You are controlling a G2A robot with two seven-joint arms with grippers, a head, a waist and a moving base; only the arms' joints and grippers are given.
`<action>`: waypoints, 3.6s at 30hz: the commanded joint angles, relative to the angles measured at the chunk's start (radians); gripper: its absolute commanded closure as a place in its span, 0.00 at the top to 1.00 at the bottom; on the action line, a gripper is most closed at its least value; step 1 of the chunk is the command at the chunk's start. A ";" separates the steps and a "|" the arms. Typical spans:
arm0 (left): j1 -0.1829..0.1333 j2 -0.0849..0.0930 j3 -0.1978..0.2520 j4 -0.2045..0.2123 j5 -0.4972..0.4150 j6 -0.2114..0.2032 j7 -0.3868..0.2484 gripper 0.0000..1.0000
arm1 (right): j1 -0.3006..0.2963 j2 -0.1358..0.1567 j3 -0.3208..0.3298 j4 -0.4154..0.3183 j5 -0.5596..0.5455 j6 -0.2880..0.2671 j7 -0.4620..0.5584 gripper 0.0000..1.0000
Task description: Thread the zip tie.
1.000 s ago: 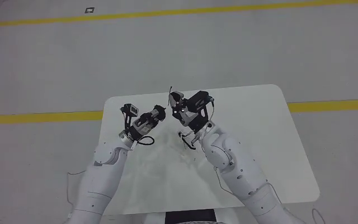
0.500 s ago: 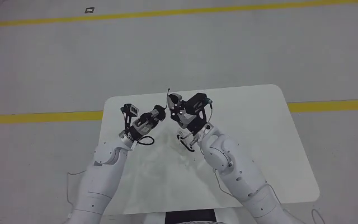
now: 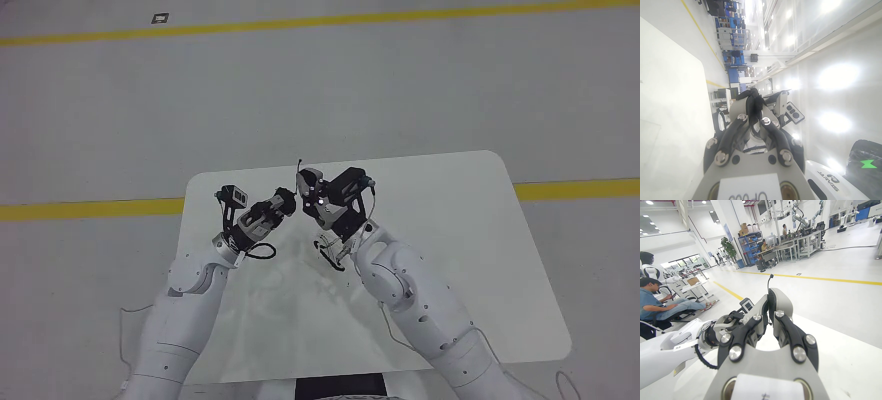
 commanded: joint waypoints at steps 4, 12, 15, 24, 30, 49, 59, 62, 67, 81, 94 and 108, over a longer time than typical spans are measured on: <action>0.000 0.000 0.000 0.000 0.000 0.000 0.000 0.00 | -0.001 0.000 -0.001 0.004 -0.006 0.009 -0.007 0.00; 0.000 0.000 0.000 0.000 0.000 0.000 0.000 0.00 | -0.001 0.001 -0.001 0.005 -0.008 0.013 -0.011 0.00; 0.000 0.000 0.000 0.000 0.000 0.000 0.000 0.00 | 0.000 0.001 -0.001 0.006 -0.007 0.014 -0.014 0.00; 0.000 0.000 0.000 0.000 0.000 0.000 0.000 0.00 | 0.006 0.001 -0.004 0.015 -0.004 0.015 -0.016 0.00; 0.000 0.000 0.000 0.000 0.000 0.000 0.000 0.00 | 0.010 0.000 -0.009 0.019 -0.003 0.016 -0.013 0.00; 0.000 0.000 0.000 0.000 0.000 0.000 0.000 0.00 | -0.007 0.007 0.003 0.010 -0.022 0.021 -0.004 0.00; 0.000 0.000 0.000 0.000 0.000 0.000 0.000 0.00 | -0.011 0.008 0.004 -0.021 -0.007 0.009 -0.013 0.00; 0.000 0.000 0.000 0.000 0.000 0.000 0.000 0.00 | -0.008 0.007 0.000 -0.015 -0.005 0.010 -0.012 0.00; 0.000 0.000 0.000 0.000 0.000 0.000 0.000 0.00 | -0.001 0.006 -0.004 -0.006 -0.003 0.010 -0.011 0.00; 0.000 0.000 0.000 0.000 0.000 0.000 0.000 0.00 | 0.008 0.005 -0.011 0.009 -0.002 0.014 -0.012 0.00; 0.000 0.000 0.000 0.000 0.000 0.000 0.000 0.00 | 0.002 0.007 -0.007 0.003 -0.005 0.015 -0.012 0.00; 0.000 0.000 0.000 0.000 0.000 0.000 0.000 0.00 | -0.001 0.009 -0.007 -0.002 -0.002 0.010 -0.020 0.00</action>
